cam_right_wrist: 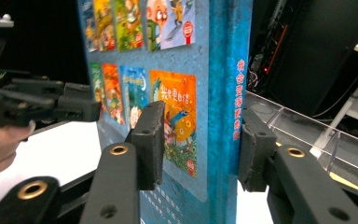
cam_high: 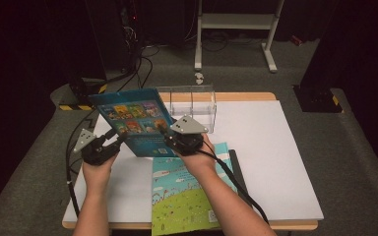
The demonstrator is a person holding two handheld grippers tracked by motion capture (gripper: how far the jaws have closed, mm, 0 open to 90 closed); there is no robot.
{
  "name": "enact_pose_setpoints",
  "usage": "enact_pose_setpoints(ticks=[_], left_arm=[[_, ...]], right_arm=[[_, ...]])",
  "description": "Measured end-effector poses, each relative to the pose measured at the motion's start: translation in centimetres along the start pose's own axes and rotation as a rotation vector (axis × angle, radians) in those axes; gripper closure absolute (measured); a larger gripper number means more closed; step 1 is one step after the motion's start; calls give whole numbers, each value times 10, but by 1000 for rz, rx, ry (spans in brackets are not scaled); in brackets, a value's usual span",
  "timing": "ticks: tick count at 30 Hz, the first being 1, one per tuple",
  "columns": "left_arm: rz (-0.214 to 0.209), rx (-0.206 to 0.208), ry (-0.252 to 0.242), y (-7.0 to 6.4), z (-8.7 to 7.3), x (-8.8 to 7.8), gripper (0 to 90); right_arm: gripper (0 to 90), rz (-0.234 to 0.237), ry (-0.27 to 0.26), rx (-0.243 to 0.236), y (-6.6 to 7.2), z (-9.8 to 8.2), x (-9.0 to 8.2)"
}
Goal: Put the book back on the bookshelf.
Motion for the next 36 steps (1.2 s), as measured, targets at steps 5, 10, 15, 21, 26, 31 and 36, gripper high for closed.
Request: enact_pose_setpoints(ticks=[5, 10, 15, 21, 26, 31, 36], left_arm=[[-4, -13, -16, 1, 3, -7, 480], [-2, -15, -6, -2, 1, -12, 474], [-18, -10, -2, -12, 0, -18, 466], [-50, 16, 24, -29, -2, -23, 451], [-94, 20, 26, -52, -1, -25, 418], [-128, 59, 32, -75, -1, -27, 396], [-179, 70, 35, -112, 4, -32, 361]], right_arm=[[674, 23, -10, -43, 7, -4, -10], [755, 94, -12, -37, 17, -5, -22], [783, 122, -2, 6, 21, -8, -28], [808, 164, -5, 56, 25, -12, -33], [819, 181, -7, 67, 30, -14, -37], [821, 178, -7, 57, 35, -14, -40], [823, 169, -15, 52, 41, -15, -43]])
Point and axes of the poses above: each handheld gripper's, and its own axes: x roughly forward along the jaws, z roughly out of its top, y roughly to its left, the point moved 9 cm from there along x, roughly forward along the jaws, and after that the axes turned 8 degrees about -z, right-handed, at the moved point
